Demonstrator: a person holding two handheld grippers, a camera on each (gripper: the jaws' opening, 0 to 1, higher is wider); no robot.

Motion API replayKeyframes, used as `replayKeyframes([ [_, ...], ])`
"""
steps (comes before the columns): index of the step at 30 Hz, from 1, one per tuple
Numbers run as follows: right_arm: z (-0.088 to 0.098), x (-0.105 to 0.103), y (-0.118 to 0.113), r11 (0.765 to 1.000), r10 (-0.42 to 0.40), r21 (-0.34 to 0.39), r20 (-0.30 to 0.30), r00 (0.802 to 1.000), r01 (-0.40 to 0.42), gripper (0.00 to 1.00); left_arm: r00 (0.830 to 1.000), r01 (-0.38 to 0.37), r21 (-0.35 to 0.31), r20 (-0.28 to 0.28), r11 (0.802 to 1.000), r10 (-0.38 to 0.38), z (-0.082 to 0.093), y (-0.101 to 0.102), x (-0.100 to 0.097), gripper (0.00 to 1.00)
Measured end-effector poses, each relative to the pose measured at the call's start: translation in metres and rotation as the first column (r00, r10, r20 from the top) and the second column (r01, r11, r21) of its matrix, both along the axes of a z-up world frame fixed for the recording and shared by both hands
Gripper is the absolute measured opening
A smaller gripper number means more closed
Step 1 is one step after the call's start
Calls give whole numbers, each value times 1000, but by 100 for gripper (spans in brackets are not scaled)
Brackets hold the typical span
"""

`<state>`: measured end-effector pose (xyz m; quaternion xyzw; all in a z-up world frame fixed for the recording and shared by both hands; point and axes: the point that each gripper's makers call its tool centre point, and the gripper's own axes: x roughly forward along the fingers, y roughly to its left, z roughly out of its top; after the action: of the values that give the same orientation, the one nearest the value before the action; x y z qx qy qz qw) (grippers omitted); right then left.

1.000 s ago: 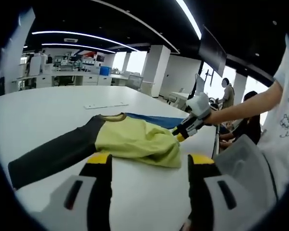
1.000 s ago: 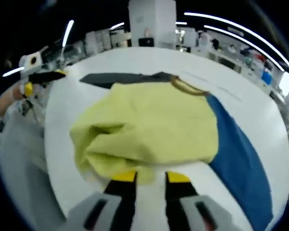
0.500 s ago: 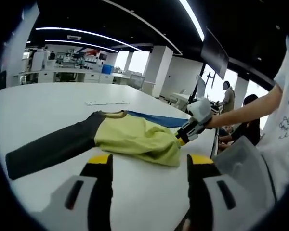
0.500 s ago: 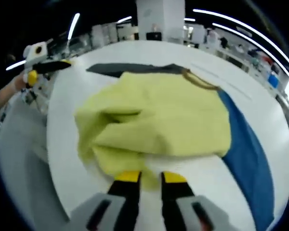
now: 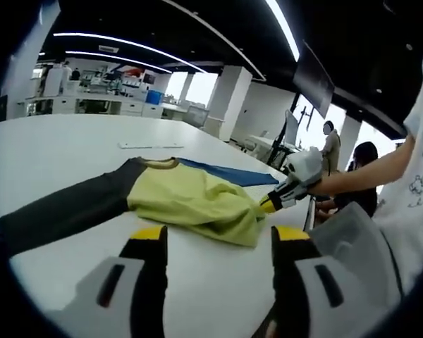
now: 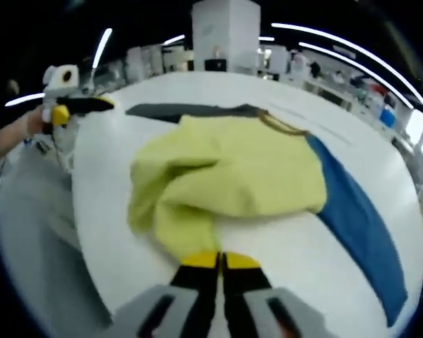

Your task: Fold the garment on the visible template until the final outline fits inside the template.

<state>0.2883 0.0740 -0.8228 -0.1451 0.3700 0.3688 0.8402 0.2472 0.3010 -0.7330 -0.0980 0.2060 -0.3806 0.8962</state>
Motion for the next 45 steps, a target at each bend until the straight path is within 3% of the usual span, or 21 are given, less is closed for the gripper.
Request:
replayKeyframes([
  [5, 27, -13, -14, 997, -52, 53, 22, 998, 51, 0, 1000, 1, 1, -17, 1000, -1, -4, -3, 0, 54],
  [17, 63, -28, -53, 962, -231, 168, 69, 970, 217, 0, 999, 24, -15, -45, 1000, -25, -9, -19, 3, 52],
  [28, 63, -49, -82, 920, -351, 205, 61, 934, 333, 0, 995, 14, 5, -95, 1000, -13, -28, -23, 21, 47],
  [34, 63, -53, -94, 892, -412, 227, 55, 909, 391, 0, 982, -37, 42, -184, 998, 44, -61, -23, 47, 47],
  [35, 63, -53, -96, 890, -417, 227, 56, 907, 395, 0, 981, -38, 41, -189, 998, 45, -62, -28, 48, 46],
  [37, 64, -53, -96, 882, -430, 237, 50, 901, 408, 0, 963, -68, 56, -256, 996, 80, -74, -32, 51, 44],
  [39, 64, -52, -97, 880, -433, 239, 51, 900, 410, 0, 966, -62, 55, -249, 997, 73, -81, -40, 58, 42],
  [42, 65, -52, -95, 877, -436, 247, 51, 899, 411, 0, 954, -66, 75, -289, 995, 85, -95, -52, 60, 40],
  [45, 66, -51, -95, 877, -434, 251, 51, 899, 410, 0, 955, -76, 77, -281, 994, 95, -94, -61, 64, 39],
])
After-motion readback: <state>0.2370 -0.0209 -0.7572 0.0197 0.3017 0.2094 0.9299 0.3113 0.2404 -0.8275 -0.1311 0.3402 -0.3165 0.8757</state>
